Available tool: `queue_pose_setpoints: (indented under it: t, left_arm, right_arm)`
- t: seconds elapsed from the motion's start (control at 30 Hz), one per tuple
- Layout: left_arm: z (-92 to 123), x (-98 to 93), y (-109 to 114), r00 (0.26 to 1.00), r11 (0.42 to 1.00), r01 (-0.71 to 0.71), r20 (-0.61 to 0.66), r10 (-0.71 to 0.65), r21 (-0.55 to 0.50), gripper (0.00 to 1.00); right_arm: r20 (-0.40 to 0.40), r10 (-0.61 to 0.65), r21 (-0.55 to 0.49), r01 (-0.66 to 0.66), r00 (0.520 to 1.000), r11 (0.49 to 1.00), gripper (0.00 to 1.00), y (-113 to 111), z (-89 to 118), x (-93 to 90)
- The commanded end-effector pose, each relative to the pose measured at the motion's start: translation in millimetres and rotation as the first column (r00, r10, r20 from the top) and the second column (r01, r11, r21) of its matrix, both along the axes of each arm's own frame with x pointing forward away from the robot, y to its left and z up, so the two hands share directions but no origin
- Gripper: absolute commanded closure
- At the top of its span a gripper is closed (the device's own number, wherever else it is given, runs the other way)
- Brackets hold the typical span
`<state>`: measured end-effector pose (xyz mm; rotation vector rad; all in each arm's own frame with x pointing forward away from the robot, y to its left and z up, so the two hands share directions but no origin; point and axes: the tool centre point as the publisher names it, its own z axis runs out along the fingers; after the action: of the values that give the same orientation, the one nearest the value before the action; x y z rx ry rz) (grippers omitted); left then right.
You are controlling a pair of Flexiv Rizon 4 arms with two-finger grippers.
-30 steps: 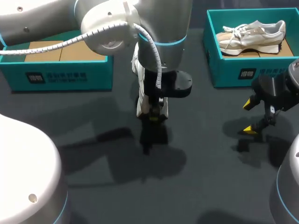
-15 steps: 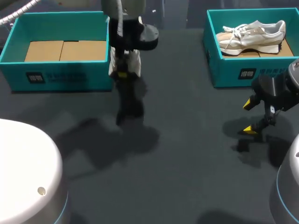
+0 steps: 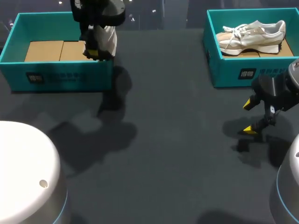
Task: Take the shoe out of the shoebox, open the shoe tongue, remove and reinsert the insole, then place the shoe into the shoebox
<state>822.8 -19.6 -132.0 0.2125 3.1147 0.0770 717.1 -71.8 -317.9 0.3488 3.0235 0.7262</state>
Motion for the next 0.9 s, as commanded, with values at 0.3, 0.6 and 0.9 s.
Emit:
queue_pose_setpoints:
  t: [0.3,0.6,0.9]
  left_arm:
    - [1.4,52.5,60.0,0.997,0.999,-0.048,-0.065,0.047,-0.007,1.0]
    - [-6.9,123.4,149.9,0.993,0.995,-0.099,-0.06,0.099,0.005,1.0]
    - [-25.3,155.4,229.3,0.992,0.994,-0.105,-0.063,0.105,0.004,1.0]
  right_arm:
    - [0.001,-0.002,-0.003,0.002,1.0,1.0,0.0,0.7,-0.1,-1.3]
    - [0.001,-0.002,-0.003,0.002,1.0,1.0,0.0,0.7,-0.1,-1.3]
    - [0.001,-0.002,-0.003,0.002,1.0,1.0,0.0,0.7,-0.1,-1.3]
